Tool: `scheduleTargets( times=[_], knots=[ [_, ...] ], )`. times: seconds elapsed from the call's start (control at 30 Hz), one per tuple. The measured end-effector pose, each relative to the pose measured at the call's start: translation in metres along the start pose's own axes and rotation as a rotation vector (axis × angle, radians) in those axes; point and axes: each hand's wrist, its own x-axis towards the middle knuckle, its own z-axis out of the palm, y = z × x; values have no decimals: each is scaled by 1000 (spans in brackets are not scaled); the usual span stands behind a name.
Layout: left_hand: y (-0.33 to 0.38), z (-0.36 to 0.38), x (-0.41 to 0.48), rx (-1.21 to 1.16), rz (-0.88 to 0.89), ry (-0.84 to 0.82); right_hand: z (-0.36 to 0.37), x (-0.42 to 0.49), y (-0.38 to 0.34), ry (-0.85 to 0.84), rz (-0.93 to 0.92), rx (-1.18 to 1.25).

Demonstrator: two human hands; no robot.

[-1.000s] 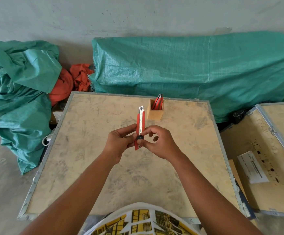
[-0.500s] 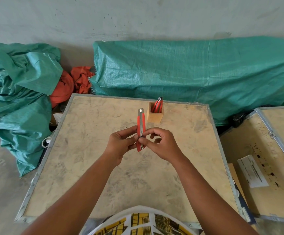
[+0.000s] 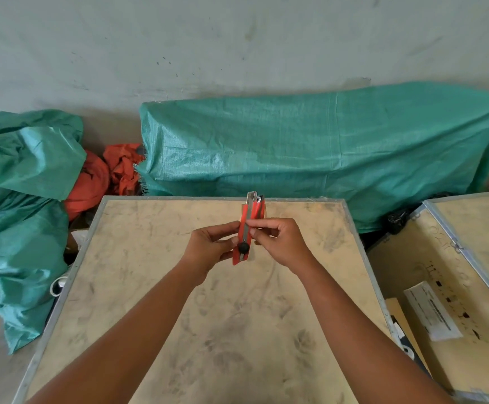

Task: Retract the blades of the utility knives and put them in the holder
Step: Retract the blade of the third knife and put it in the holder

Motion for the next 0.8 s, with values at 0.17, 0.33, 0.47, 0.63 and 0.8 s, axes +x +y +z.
scheduleTargets(
  times=[0.17, 0.33, 0.47, 0.63, 0.8],
  knots=[
    [12, 11, 52, 44, -4, 24, -12, 45, 20, 86, 1, -8],
    [-5, 11, 111, 263, -22, 120, -19, 86, 53, 238, -28, -111],
    [-26, 9, 159, 513, -63, 54, -10, 108, 80, 323, -39, -184],
    [-42, 8, 197, 742, -105, -94, 9, 117, 104, 316, -71, -260],
    [-52, 7, 209, 809, -106, -102, 22, 116, 120, 239, -13, -325]
  ],
)
